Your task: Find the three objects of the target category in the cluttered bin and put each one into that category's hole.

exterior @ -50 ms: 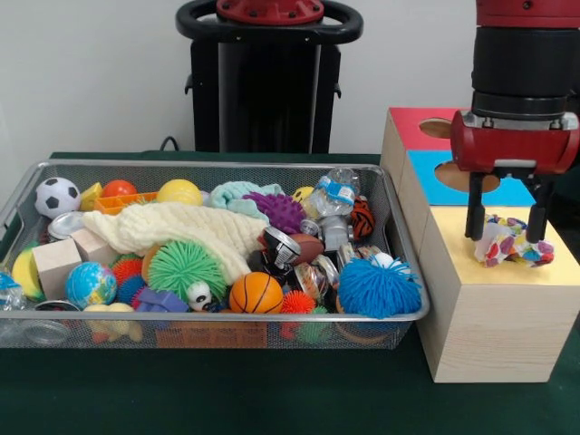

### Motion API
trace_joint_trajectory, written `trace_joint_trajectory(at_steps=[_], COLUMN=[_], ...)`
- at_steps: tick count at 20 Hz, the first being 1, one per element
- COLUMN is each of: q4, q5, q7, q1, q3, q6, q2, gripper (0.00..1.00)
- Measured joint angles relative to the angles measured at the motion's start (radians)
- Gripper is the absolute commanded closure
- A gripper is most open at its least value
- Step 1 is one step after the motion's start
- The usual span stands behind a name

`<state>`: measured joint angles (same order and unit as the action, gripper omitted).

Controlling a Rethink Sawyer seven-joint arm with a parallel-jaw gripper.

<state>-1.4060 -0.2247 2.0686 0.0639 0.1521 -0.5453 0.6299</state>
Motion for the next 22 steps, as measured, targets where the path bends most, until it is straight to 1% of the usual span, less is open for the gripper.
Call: trace_joint_trajectory(at_steps=[3,4,9,15,22], q4=[-0.002,-0.004,-0.012,-0.05,-0.071], q5=[-0.002,-0.01,-0.018,-0.019,-0.019], q7=[0.0,0.0,0.0,0.0,0.0], q1=[-0.021,-0.036,-0.061,-0.085,-0.087], q3=[-0.016,-0.028,-0.047,-0.066,-0.077], q6=[0.014,0.035,0.082,0.161,0.169], q2=[-0.002,-0.004,-0.007,-0.008,-0.01], gripper=[0.0,1.0,1.0,1.0,1.0])
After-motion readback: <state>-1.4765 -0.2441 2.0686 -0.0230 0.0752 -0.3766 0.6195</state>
